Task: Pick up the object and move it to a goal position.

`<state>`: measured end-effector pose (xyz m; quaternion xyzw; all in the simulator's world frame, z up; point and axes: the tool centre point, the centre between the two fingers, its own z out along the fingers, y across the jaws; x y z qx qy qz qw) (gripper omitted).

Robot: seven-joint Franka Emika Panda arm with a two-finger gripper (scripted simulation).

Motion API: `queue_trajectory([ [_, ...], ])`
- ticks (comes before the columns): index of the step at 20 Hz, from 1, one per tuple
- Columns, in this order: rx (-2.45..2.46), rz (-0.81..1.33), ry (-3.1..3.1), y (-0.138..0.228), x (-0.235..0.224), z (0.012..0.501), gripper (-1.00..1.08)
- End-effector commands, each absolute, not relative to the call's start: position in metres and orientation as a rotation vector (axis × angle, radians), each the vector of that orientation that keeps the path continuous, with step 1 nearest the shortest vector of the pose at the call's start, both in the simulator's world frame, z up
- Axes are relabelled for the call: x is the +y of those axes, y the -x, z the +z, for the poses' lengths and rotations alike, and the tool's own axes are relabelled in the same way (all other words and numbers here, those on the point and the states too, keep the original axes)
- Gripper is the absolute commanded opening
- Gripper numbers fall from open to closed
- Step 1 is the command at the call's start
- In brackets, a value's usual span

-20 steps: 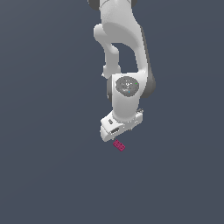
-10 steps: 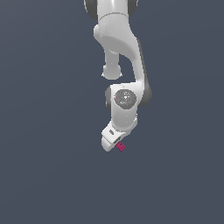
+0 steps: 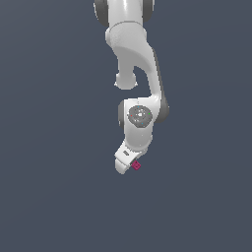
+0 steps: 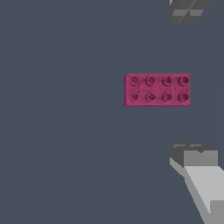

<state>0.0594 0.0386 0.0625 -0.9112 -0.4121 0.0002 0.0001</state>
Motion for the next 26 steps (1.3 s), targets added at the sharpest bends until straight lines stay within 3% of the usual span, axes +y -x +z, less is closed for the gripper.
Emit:
queue_trajectory([
  [1,-1.295,0.001,2.862,-0.059,0.039,0.063,1.00],
  [19,-1.302,0.000,2.859,-0.060,0.039,0.012,1.00],
  [20,-1.302,0.000,2.859,-0.060,0.039,0.012,-1.00],
  [26,-1.302,0.000,2.859,-0.060,0.039,0.012,-1.00],
])
